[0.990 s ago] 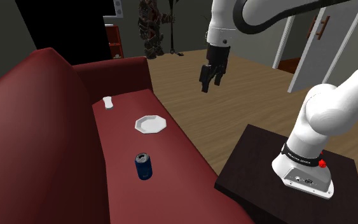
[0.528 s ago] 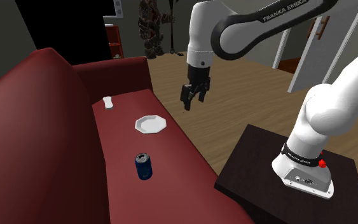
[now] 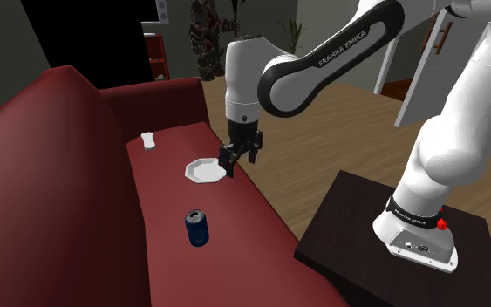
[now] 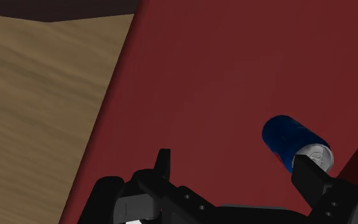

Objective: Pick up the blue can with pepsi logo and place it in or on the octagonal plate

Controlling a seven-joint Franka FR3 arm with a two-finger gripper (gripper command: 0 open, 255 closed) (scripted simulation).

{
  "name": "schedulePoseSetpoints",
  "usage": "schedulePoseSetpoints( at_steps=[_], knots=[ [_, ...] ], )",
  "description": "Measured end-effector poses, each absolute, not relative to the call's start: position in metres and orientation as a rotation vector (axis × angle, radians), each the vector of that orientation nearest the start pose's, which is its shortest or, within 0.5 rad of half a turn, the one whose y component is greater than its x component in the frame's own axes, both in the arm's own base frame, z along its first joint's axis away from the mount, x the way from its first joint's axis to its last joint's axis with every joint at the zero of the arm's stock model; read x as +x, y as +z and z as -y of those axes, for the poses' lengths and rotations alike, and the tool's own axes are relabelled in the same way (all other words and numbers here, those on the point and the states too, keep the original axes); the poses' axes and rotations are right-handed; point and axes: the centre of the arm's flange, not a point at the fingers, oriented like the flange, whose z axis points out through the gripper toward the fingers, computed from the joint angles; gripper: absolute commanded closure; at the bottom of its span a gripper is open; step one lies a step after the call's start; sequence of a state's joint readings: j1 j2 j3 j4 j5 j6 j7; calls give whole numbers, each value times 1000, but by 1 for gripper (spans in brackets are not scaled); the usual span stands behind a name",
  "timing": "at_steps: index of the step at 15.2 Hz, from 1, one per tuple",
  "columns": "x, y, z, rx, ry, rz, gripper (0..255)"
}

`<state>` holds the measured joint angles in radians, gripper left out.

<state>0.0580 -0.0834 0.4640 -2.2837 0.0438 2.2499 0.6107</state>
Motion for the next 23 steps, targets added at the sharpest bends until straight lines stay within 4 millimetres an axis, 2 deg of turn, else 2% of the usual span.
schedulePoseSetpoints(
  at_steps=[13, 19, 23],
  knots=[
    [503, 284, -376, -3115, -15, -219, 0],
    [507, 247, -385, -3116, -13, -223, 0],
    [508, 234, -386, -3116, -13, -223, 0]
  ],
)
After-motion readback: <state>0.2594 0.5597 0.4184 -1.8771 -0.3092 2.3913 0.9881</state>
